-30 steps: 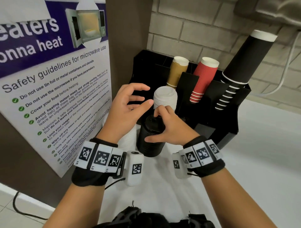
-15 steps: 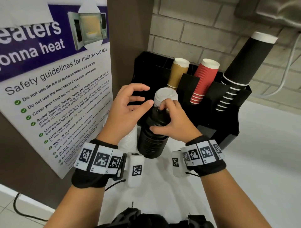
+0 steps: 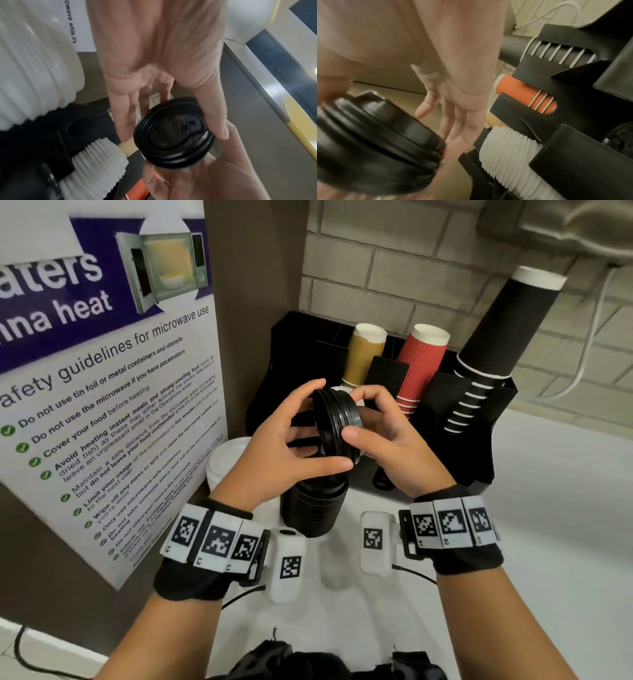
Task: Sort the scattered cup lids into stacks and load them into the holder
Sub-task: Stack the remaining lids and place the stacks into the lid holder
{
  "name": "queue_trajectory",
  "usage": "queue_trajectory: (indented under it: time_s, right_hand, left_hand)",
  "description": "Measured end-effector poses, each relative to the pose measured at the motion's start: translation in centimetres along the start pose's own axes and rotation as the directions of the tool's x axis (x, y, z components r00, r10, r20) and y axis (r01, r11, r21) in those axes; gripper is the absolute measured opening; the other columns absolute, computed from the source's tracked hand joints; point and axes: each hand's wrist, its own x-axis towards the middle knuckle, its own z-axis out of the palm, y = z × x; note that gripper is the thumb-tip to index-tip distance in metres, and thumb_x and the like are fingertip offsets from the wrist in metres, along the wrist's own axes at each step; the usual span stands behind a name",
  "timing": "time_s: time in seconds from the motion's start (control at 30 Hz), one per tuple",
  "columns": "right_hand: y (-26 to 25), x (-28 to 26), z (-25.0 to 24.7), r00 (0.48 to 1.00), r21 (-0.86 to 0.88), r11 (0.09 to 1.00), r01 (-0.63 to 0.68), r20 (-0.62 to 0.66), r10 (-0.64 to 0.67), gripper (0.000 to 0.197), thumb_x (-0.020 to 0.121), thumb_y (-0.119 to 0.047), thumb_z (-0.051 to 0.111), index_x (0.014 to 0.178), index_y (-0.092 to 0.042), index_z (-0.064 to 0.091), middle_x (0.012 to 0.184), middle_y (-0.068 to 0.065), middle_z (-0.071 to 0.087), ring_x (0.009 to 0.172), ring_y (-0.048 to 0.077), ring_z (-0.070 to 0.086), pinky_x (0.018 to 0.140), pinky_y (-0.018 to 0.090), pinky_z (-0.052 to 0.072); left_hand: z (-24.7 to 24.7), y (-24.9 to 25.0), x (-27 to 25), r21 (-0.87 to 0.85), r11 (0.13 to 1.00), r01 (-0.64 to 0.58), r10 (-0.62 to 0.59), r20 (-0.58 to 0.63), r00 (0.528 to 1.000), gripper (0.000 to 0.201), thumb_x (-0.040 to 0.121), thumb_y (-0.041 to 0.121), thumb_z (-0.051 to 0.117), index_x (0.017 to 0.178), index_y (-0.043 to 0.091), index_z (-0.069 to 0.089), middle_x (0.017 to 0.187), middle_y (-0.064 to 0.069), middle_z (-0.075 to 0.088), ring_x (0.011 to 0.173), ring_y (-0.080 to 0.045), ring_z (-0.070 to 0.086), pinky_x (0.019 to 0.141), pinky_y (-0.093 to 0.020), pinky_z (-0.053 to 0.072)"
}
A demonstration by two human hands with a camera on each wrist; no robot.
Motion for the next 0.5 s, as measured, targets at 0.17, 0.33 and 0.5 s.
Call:
queue_trajectory:
  time_s: [0.17,0.33,0.5]
  right_hand:
    - [-0.14,-0.06,-0.21,1.0,-0.034,0.999,0.011,0.001,-0.011,0.053,0.079,-0.027,0.071,0.127,-0.023,0.048,0.114,0.011,0.065,0.106,0.035,0.063,0.094,0.046,0.05]
    - [-0.25,-0.15,-0.15,1.0,-0.088,0.996,0.023,-0.013,-0.025,0.06,0.072,-0.024,0.079,0.125,-0.028,0.051,0.11,-0.003,0.064,0.102,0.021,0.065,0.092,0.04,0.052]
    - [-0.3,-0.22,-0.14,0.999,-0.136,0.99,0.032,-0.025,-0.035,0.058,0.072,-0.014,0.079,0.12,-0.024,0.048,0.107,-0.006,0.064,0.097,0.014,0.065,0.085,0.032,0.054]
  left_hand:
    - [0.1,0.0,0.15,0.031,1.0,-0.005,0.006,-0.007,1.0,0.1,0.06,0.026,0.087,0.143,0.042,0.036,0.141,0.014,0.046,0.12,-0.01,0.058,0.096,-0.034,0.053]
    - [0.19,-0.04,0.15,0.048,0.999,-0.01,0.01,-0.007,1.0,0.104,0.057,0.03,0.09,0.145,0.04,0.035,0.144,0.013,0.044,0.122,-0.013,0.056,0.099,-0.039,0.052]
    - [0.39,-0.36,0.28,0.053,0.998,-0.03,0.029,0.026,0.999,0.107,0.055,0.034,0.087,0.146,0.043,0.031,0.145,0.016,0.042,0.126,-0.01,0.054,0.102,-0.033,0.049]
